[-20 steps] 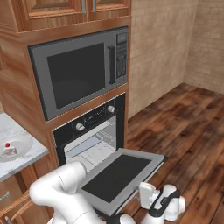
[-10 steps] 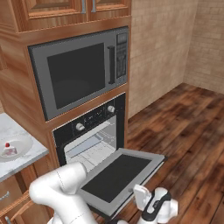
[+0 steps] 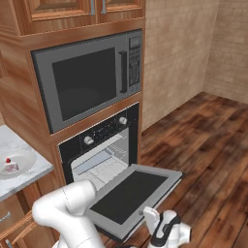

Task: Take the baked cake out of the oven and place it on the plate for cooling. Then close the oven door.

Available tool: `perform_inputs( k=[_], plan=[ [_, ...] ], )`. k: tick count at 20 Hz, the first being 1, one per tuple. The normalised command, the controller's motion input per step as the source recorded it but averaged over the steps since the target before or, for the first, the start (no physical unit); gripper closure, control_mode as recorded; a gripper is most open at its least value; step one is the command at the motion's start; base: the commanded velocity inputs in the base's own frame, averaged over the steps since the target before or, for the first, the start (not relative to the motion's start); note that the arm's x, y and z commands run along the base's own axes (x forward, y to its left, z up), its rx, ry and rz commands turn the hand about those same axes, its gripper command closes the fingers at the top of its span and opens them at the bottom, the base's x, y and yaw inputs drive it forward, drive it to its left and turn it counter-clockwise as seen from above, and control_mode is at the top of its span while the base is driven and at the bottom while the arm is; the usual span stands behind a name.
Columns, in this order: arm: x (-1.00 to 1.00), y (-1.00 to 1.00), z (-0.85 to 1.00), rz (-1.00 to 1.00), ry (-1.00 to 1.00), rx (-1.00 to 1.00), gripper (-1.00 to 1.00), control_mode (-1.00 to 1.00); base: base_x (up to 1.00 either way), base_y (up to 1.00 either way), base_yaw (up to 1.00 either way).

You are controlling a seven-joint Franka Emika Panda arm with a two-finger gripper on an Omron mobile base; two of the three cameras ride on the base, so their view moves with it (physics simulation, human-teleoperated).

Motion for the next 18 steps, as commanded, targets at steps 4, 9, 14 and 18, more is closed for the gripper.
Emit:
perform_inputs(
  k=[4, 9, 14, 18],
  plan=[
    [0.2, -0.32, -0.5, 0.0, 0.0, 0.03, -1.0, -1.0, 0.0, 0.0, 0.0],
    [0.17, -0.38, -0.5, 0.01, 0.0, 0.03, -1.0, -1.0, 0.0, 0.0, 0.0],
    [0.25, -0.26, -0.47, 0.03, 0.0, 0.07, -1.0, -1.0, 0.0, 0.0, 0.0],
    [0.27, -0.17, -0.44, 0.06, 0.0, 0.11, -1.0, -1.0, 0.0, 0.0, 0.0]
  ],
)
